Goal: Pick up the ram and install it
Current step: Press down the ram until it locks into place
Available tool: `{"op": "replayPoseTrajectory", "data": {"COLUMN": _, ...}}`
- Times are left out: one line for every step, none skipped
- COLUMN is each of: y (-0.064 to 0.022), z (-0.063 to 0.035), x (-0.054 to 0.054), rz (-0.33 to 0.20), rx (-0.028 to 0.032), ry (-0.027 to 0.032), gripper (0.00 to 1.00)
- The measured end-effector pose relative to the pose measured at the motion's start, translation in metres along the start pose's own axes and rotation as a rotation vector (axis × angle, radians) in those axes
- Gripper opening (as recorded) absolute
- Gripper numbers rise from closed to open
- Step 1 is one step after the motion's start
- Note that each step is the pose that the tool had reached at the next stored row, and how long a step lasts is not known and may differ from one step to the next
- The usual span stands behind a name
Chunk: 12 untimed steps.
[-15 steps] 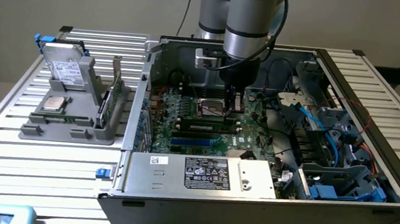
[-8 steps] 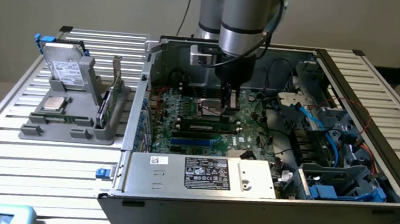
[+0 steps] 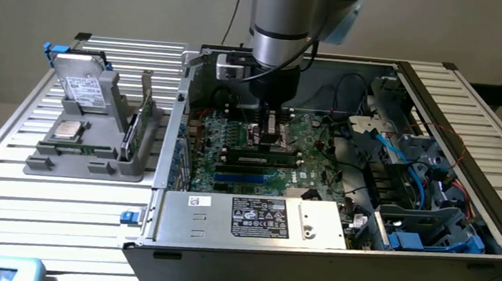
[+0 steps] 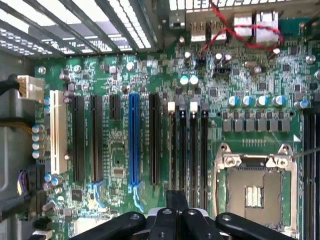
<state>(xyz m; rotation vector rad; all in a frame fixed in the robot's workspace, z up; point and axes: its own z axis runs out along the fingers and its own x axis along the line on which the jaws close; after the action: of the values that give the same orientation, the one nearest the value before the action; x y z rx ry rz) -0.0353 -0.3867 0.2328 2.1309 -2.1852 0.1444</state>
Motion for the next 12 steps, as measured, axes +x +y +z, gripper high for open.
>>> {"op": "replayPoseTrajectory", "data": {"y": 0.0043, "z": 0.0, "x": 0.0, "rz": 0.0, "rx": 0.0, "ry": -0.0012, "gripper": 0.11}}
{"op": "replayPoseTrajectory", "data": {"y": 0.0077, "z": 0.0, "x": 0.0, "rz": 0.0, "rx": 0.0, "ry": -0.0024, "gripper": 0.11}}
{"op": "replayPoseTrajectory", "data": {"y": 0.0106, "z": 0.0, "x": 0.0, "rz": 0.0, "rx": -0.0001, "ry": -0.0033, "gripper": 0.11}}
{"op": "replayPoseTrajectory", "data": {"y": 0.0124, "z": 0.0001, "x": 0.0, "rz": 0.0, "rx": -0.0001, "ry": -0.004, "gripper": 0.11}}
{"op": "replayPoseTrajectory", "data": {"y": 0.0137, "z": 0.0004, "x": 0.0, "rz": 0.0, "rx": 0.0, "ry": -0.0047, "gripper": 0.11}}
{"op": "replayPoseTrajectory", "data": {"y": 0.0148, "z": 0.0007, "x": 0.0, "rz": 0.0, "rx": 0.0001, "ry": -0.0048, "gripper": 0.11}}
{"op": "replayPoseTrajectory", "data": {"y": 0.0161, "z": 0.0009, "x": 0.0, "rz": 0.0, "rx": 0.0, "ry": -0.0047, "gripper": 0.11}}
{"op": "replayPoseTrajectory", "data": {"y": 0.0177, "z": 0.0012, "x": 0.0, "rz": 0.0, "rx": -0.0001, "ry": -0.0045, "gripper": 0.11}}
{"op": "replayPoseTrajectory", "data": {"y": 0.0191, "z": 0.0015, "x": 0.0, "rz": 0.0, "rx": -0.0001, "ry": -0.0046, "gripper": 0.11}}
{"op": "replayPoseTrajectory", "data": {"y": 0.0202, "z": 0.0018, "x": 0.0, "rz": 0.0, "rx": -0.0001, "ry": -0.0046, "gripper": 0.11}}
{"op": "replayPoseTrajectory", "data": {"y": 0.0208, "z": 0.0025, "x": 0.0, "rz": 0.0, "rx": -0.0001, "ry": -0.0045, "gripper": 0.11}}
{"op": "replayPoseTrajectory", "data": {"y": 0.021, "z": 0.0032, "x": 0.0, "rz": 0.0, "rx": -0.0001, "ry": -0.0044, "gripper": 0.11}}
